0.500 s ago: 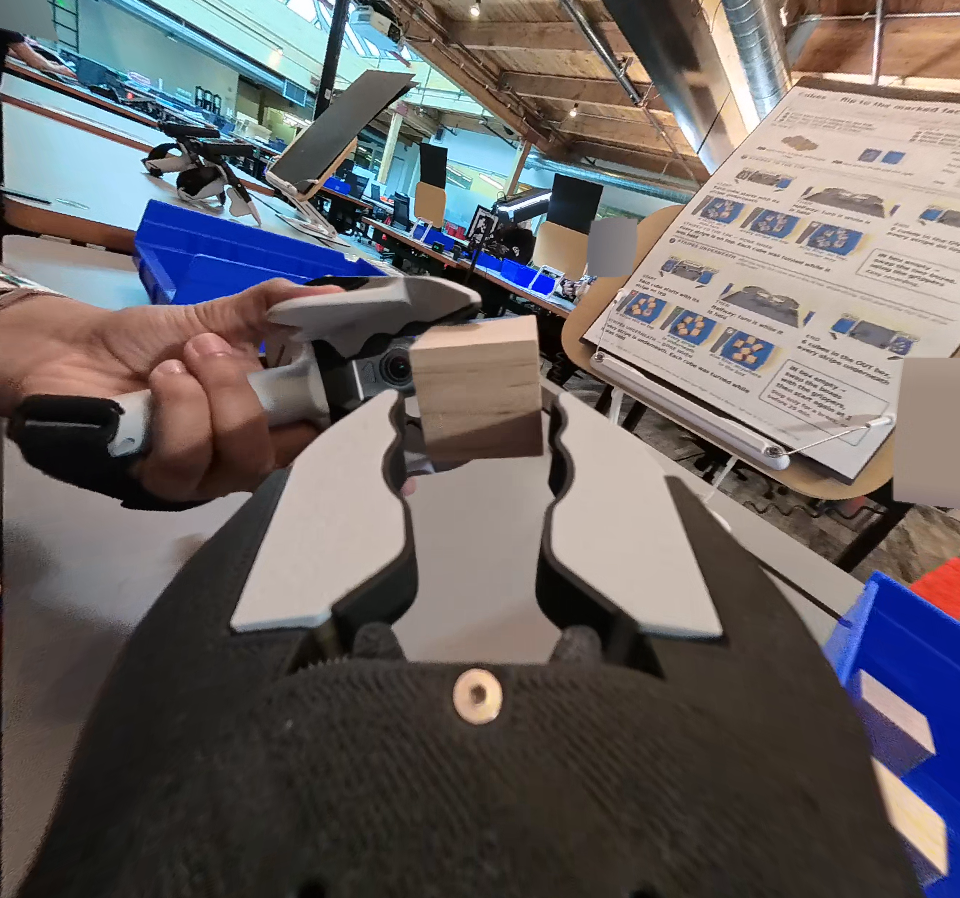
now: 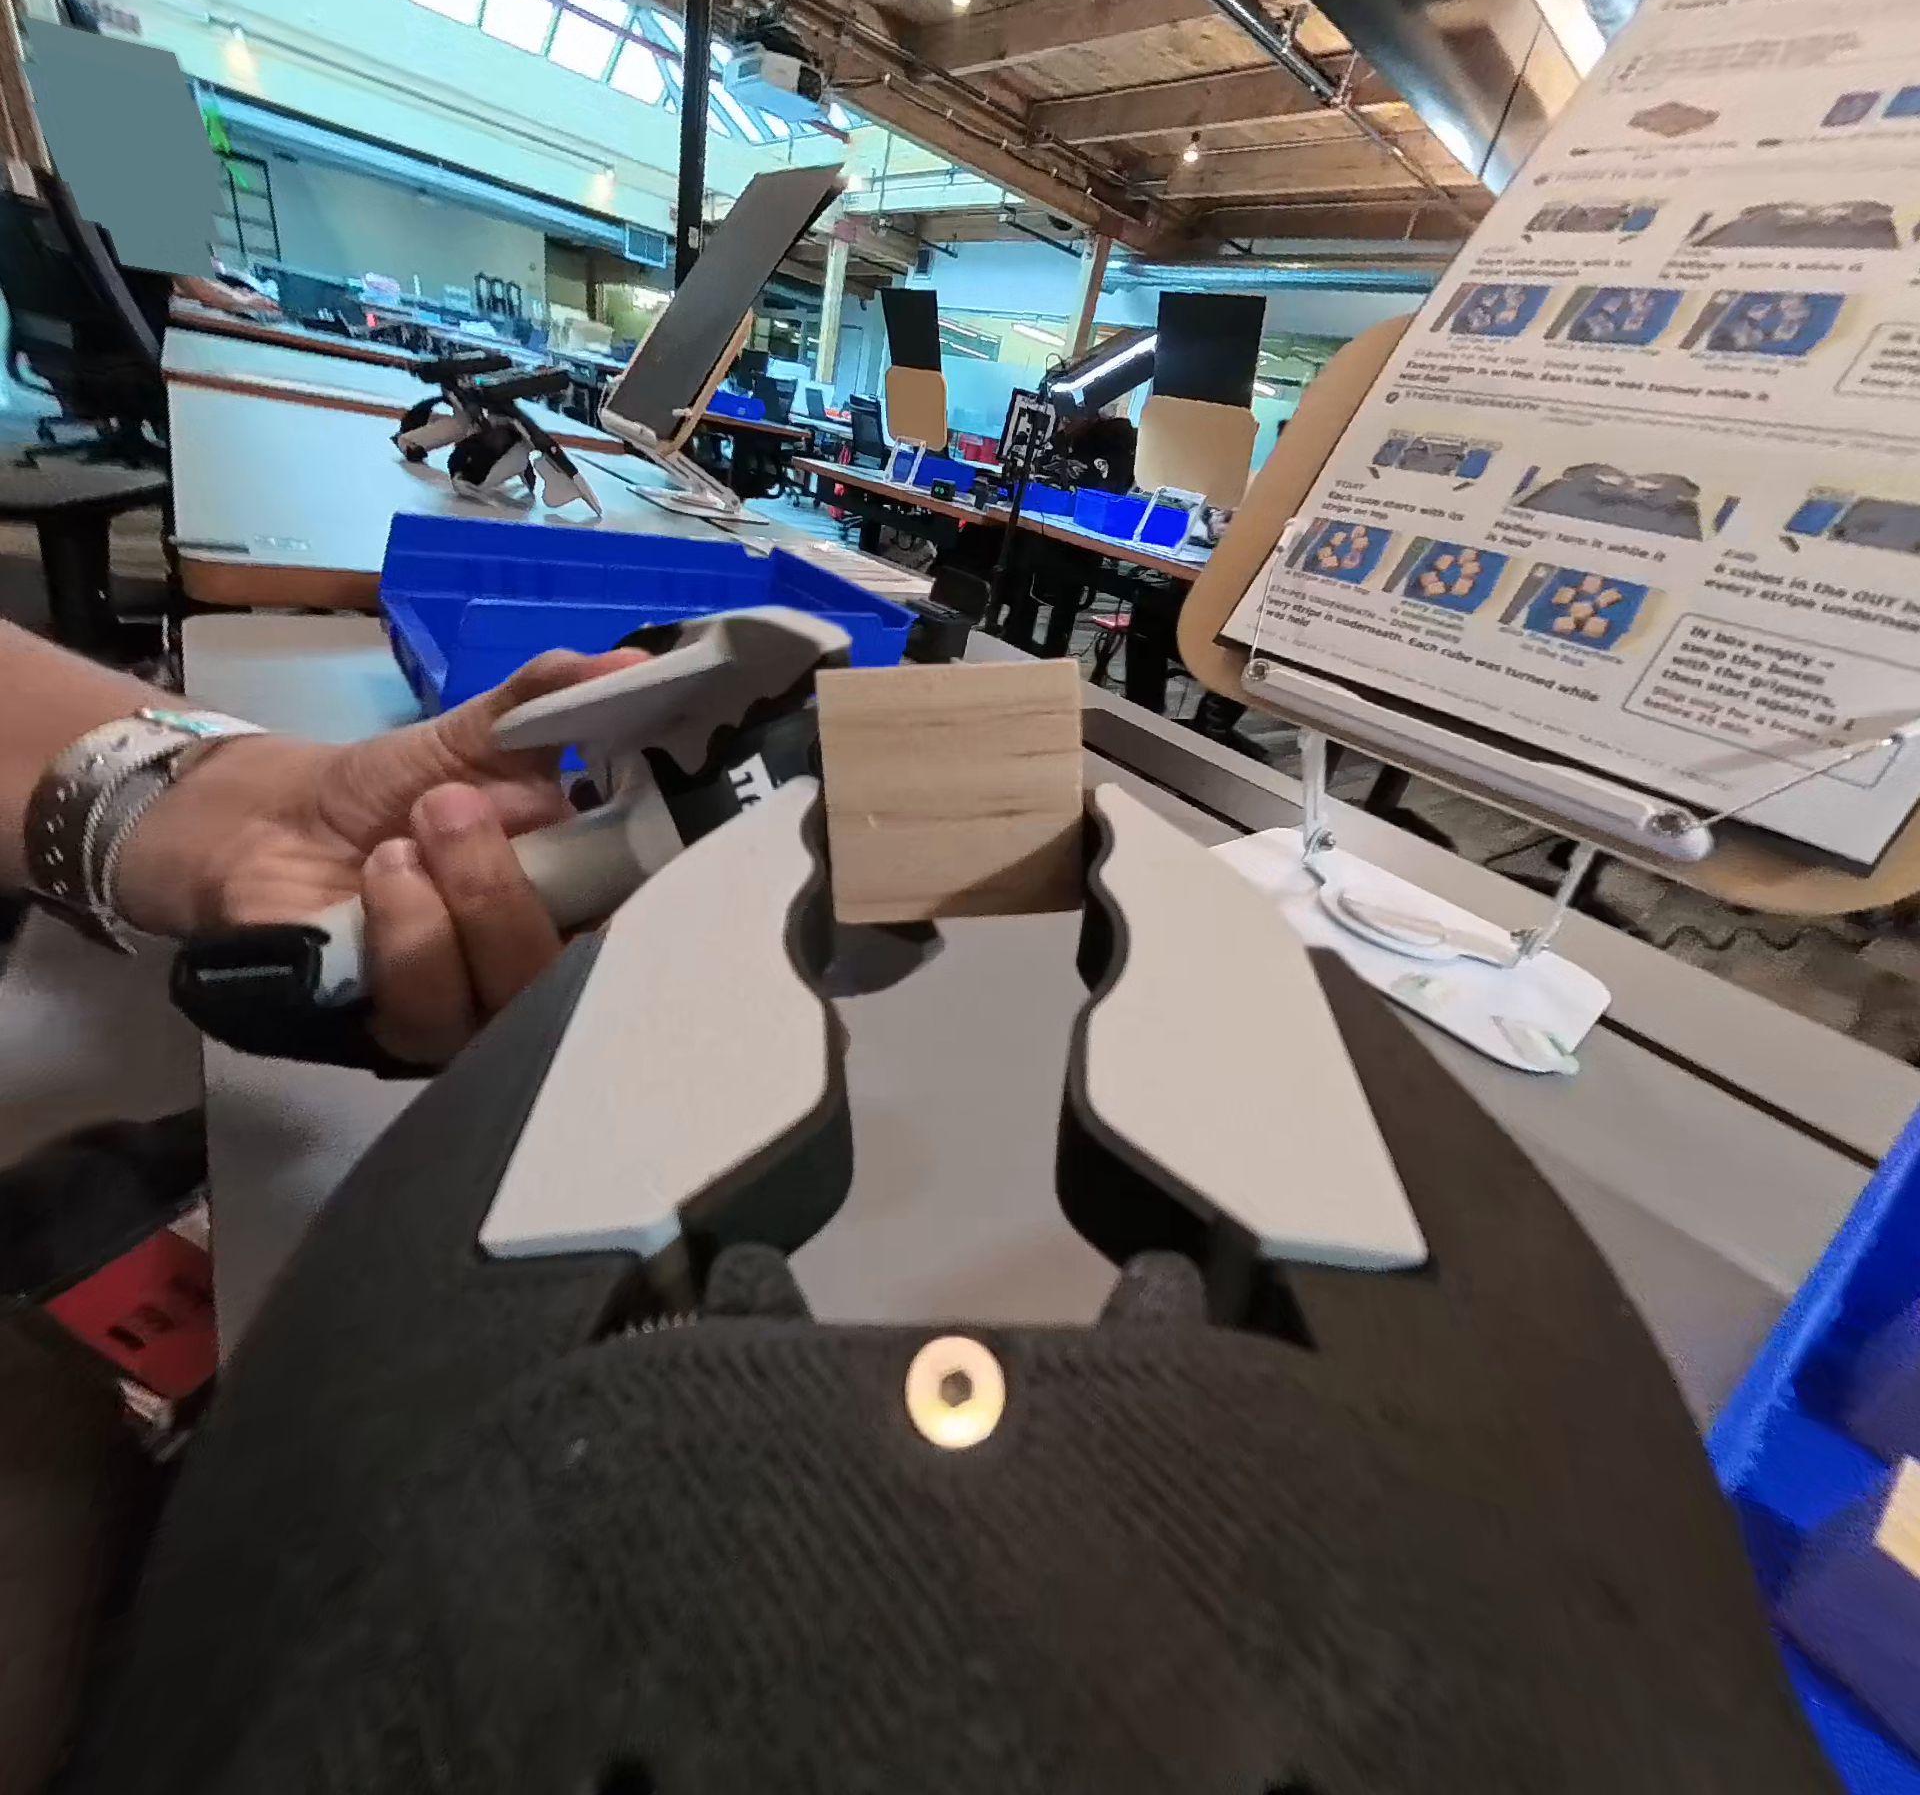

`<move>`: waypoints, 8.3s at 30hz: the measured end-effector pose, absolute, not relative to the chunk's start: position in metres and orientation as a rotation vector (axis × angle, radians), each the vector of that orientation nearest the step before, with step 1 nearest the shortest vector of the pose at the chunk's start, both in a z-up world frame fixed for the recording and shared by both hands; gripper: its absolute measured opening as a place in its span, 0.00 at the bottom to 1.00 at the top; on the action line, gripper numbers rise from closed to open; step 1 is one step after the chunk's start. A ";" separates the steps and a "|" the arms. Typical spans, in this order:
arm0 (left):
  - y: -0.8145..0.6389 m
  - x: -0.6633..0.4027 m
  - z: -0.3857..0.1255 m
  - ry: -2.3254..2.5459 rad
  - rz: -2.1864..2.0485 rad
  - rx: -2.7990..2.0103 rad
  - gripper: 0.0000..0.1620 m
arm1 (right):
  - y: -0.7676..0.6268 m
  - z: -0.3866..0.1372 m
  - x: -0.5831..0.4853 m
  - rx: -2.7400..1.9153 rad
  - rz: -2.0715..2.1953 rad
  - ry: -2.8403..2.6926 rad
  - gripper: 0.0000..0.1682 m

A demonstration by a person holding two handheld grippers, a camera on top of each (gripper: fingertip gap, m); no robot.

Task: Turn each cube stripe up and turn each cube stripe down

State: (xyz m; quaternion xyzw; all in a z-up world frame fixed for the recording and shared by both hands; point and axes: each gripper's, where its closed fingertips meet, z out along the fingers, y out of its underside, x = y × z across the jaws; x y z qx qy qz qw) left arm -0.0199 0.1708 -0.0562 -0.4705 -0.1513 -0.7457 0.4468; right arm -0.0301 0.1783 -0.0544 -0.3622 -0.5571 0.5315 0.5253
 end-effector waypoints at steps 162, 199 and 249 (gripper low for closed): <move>0.159 -0.040 -0.133 -0.276 -0.960 -1.756 0.39 | 0.380 -0.186 0.015 -2.155 0.683 -1.508 0.27; 0.154 -0.028 -0.129 -0.240 -0.977 -1.760 0.38 | 0.249 -0.011 -0.027 -1.217 1.425 -1.252 0.24; 0.142 -0.086 -0.111 -0.349 -0.810 -1.600 0.00 | 0.236 -0.136 -0.063 -1.361 1.169 -1.444 0.00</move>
